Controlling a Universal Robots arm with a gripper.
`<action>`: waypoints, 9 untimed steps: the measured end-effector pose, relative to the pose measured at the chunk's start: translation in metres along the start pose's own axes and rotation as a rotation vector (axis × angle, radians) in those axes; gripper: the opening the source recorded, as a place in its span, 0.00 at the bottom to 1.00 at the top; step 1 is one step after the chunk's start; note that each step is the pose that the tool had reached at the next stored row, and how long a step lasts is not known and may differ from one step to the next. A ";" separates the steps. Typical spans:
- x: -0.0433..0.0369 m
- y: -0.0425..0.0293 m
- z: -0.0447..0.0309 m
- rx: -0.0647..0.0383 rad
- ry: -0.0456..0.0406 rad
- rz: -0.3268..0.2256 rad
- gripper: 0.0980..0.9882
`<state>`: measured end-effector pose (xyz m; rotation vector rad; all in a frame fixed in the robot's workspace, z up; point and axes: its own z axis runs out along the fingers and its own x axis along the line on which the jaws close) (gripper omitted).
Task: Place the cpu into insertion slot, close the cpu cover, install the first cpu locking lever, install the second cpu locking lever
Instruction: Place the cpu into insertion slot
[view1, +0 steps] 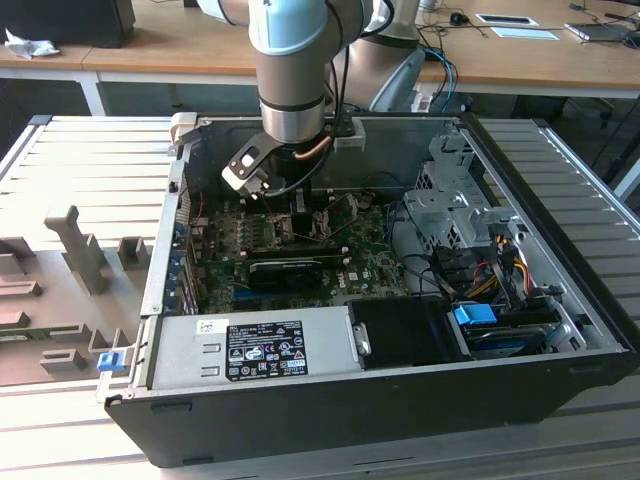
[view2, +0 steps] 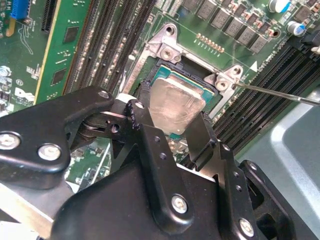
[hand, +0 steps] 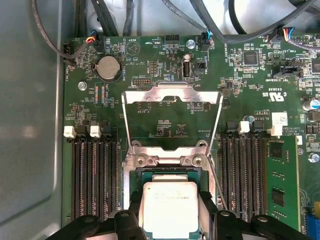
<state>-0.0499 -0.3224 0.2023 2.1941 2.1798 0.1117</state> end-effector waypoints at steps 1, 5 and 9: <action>0.0000 0.0000 0.0001 0.000 0.0000 0.000 0.48; 0.0000 0.0000 0.0002 0.000 0.0000 0.000 0.56; 0.0015 0.0000 0.0005 0.000 0.0002 0.000 0.56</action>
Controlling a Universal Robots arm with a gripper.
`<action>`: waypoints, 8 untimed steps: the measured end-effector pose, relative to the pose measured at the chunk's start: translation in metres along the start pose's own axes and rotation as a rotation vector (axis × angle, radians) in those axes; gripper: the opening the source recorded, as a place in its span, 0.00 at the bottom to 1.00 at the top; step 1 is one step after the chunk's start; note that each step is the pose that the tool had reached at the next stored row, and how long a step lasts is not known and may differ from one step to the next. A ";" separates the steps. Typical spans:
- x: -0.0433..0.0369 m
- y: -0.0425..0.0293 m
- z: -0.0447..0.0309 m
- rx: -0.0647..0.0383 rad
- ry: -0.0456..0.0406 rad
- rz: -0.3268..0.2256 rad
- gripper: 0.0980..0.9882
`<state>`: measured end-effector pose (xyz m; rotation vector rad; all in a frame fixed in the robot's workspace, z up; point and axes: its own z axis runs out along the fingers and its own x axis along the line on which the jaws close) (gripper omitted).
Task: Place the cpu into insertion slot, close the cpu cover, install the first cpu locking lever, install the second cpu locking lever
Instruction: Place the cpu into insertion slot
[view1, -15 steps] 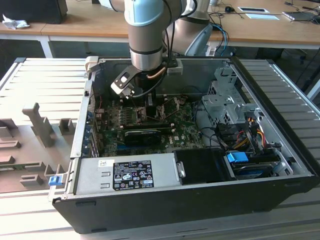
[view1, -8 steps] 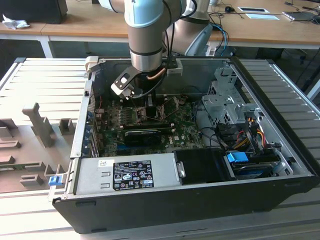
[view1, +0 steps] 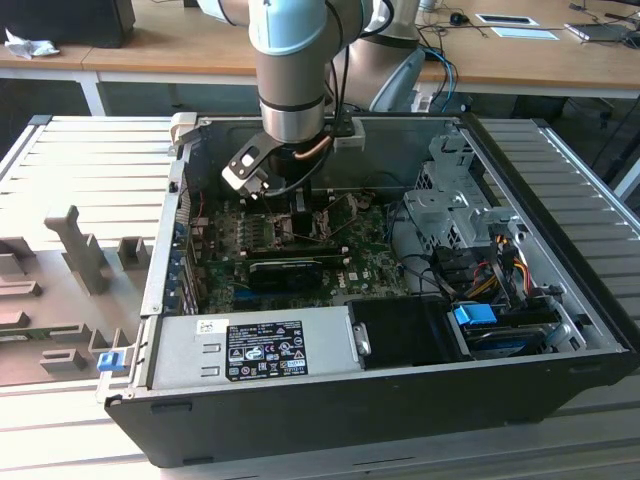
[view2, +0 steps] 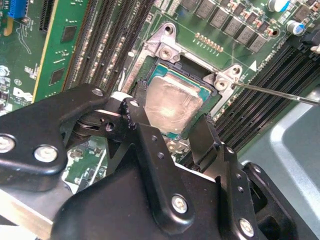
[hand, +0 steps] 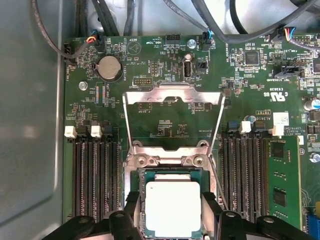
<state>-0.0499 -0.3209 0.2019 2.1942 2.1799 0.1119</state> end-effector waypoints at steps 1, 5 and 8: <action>0.0003 0.0000 0.0000 0.000 0.0000 0.000 0.56; 0.0009 0.0001 -0.0013 0.000 -0.0001 0.000 0.56; 0.0009 0.0005 -0.0063 0.000 -0.0002 0.000 0.56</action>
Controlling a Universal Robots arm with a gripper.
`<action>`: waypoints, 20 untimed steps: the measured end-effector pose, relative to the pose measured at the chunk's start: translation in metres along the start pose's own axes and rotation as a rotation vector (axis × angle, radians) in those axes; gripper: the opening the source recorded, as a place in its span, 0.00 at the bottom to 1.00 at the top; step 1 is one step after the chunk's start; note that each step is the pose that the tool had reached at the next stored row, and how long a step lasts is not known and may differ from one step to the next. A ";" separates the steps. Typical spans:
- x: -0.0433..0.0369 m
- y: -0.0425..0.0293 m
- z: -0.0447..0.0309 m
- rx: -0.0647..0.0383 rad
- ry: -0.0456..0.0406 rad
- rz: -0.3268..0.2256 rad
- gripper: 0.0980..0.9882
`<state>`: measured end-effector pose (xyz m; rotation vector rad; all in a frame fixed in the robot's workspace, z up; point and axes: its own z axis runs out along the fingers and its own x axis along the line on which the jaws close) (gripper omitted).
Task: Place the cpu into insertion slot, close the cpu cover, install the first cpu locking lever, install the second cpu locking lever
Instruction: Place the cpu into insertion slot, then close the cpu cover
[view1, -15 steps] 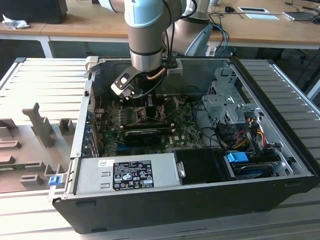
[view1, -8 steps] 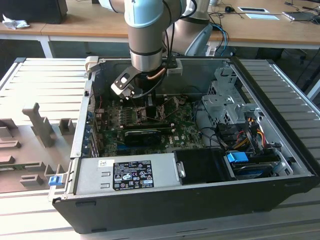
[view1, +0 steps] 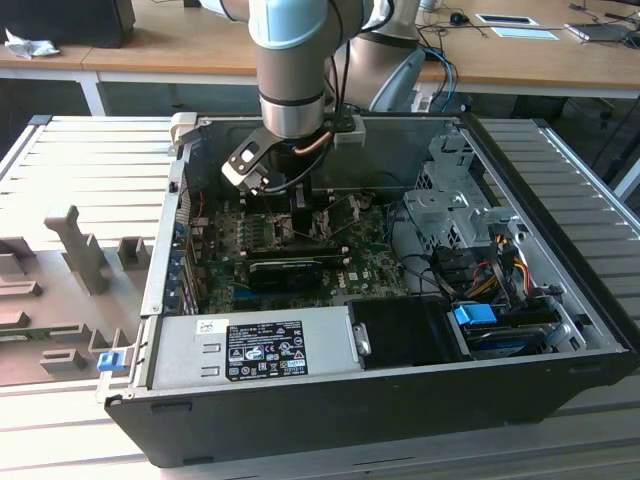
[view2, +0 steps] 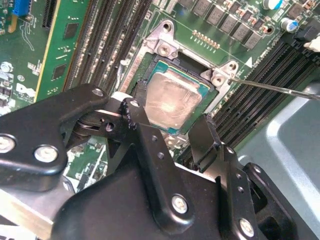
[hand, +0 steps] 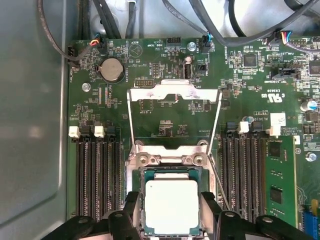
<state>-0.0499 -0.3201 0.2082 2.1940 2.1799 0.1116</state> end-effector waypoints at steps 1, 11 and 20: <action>-0.0003 0.0000 -0.0002 0.000 0.0000 0.000 0.56; -0.0010 0.0002 -0.0032 0.000 -0.0010 0.000 0.01; -0.0009 0.0016 -0.0079 0.000 -0.0009 0.000 0.01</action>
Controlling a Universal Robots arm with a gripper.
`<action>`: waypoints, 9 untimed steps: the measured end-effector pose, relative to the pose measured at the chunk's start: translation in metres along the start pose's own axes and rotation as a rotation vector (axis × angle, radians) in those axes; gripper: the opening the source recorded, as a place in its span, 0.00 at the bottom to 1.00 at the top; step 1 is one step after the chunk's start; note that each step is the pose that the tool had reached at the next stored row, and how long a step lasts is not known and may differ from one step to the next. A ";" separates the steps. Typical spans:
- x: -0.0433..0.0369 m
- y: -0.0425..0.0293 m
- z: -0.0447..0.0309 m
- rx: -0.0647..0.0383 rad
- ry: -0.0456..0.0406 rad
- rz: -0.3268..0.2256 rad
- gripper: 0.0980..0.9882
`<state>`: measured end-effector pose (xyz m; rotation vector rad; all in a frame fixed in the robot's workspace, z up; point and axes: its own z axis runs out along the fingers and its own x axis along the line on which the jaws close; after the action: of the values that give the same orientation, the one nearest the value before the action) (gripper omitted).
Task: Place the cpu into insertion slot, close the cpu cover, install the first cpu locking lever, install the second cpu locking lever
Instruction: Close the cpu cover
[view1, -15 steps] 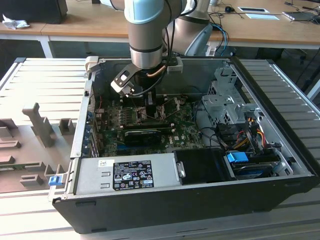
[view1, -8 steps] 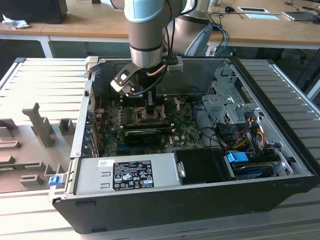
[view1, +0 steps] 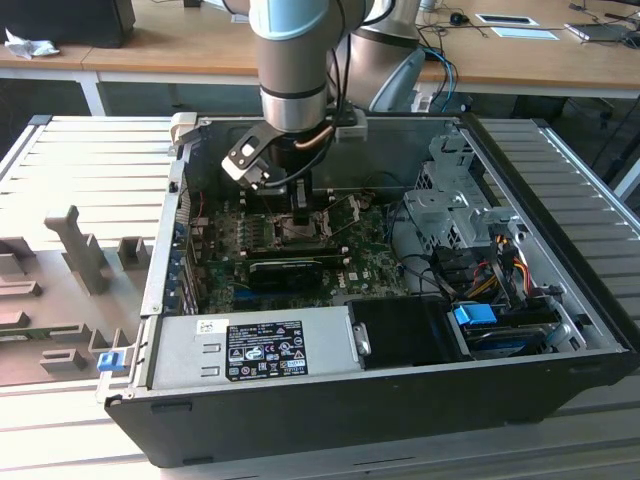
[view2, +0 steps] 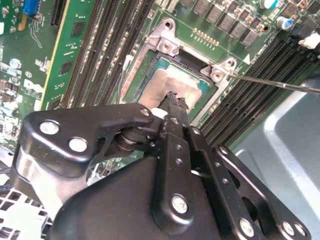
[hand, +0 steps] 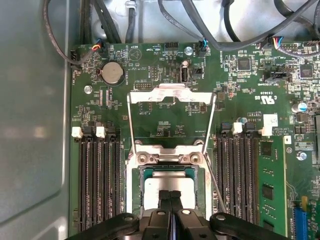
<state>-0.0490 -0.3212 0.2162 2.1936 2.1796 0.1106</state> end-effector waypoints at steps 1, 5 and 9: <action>-0.0007 0.0019 0.0001 0.001 0.0000 0.000 0.01; -0.0014 0.0040 -0.0011 0.003 0.0030 0.001 0.01; -0.0013 0.0046 -0.0074 0.003 0.0032 0.001 0.01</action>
<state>-0.0450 -0.3226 0.2240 2.1973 2.1824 0.1108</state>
